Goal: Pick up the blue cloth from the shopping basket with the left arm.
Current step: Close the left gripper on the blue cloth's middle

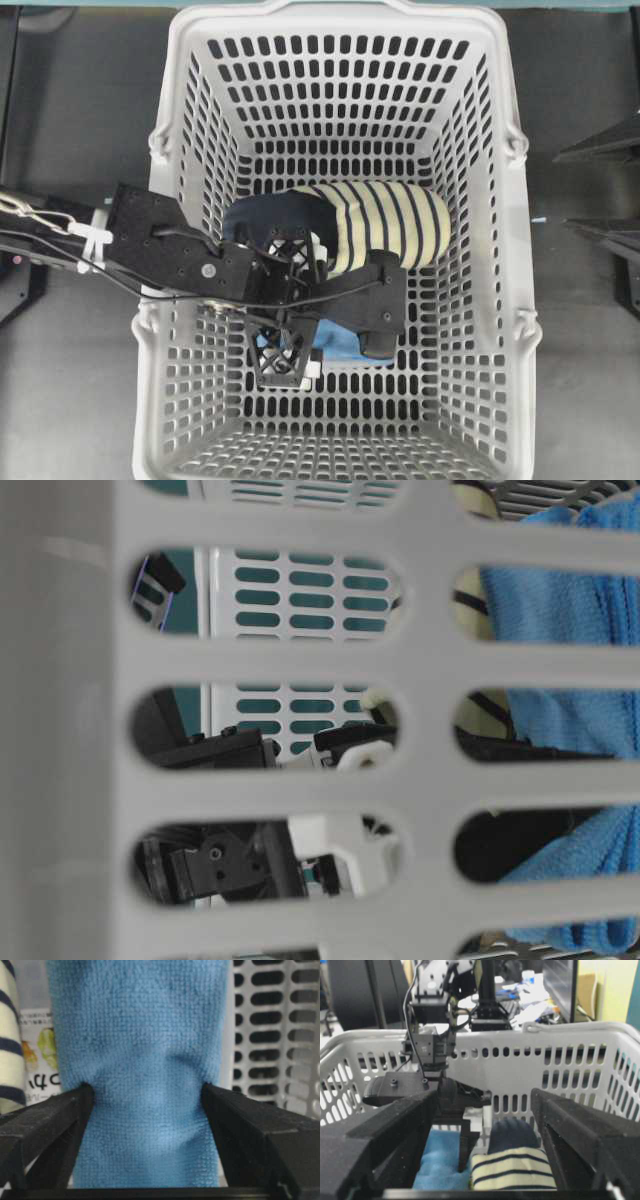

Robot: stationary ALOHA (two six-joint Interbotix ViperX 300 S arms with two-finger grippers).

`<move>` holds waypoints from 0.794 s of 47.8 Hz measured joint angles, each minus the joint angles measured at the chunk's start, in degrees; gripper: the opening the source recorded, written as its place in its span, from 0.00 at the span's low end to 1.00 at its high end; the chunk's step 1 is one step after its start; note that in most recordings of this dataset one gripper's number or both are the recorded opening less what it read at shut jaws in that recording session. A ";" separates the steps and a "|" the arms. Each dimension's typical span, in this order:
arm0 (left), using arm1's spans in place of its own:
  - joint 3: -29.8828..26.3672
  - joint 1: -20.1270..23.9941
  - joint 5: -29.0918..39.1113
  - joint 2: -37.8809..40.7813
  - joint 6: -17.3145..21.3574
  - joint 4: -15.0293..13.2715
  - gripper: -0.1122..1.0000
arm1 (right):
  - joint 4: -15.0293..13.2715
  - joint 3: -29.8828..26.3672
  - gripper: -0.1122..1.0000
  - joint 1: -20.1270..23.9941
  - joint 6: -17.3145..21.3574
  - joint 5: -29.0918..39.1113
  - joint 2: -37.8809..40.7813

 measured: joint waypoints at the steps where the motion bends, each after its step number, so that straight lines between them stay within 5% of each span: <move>1: 0.18 0.09 -0.44 0.00 0.00 0.00 0.87 | 0.00 0.00 0.75 0.00 0.00 0.00 0.00; 12: 0.88 0.00 -1.41 -0.18 -0.09 0.09 0.82 | 0.00 0.00 0.75 0.09 0.00 0.00 0.00; 26: 1.23 -0.53 -1.41 -0.79 0.70 0.09 0.23 | 0.00 0.00 0.75 0.00 0.00 0.00 -0.09; 38: -2.20 -0.53 0.44 -3.78 0.62 0.09 0.22 | 0.00 0.00 0.75 0.09 0.00 -0.26 0.00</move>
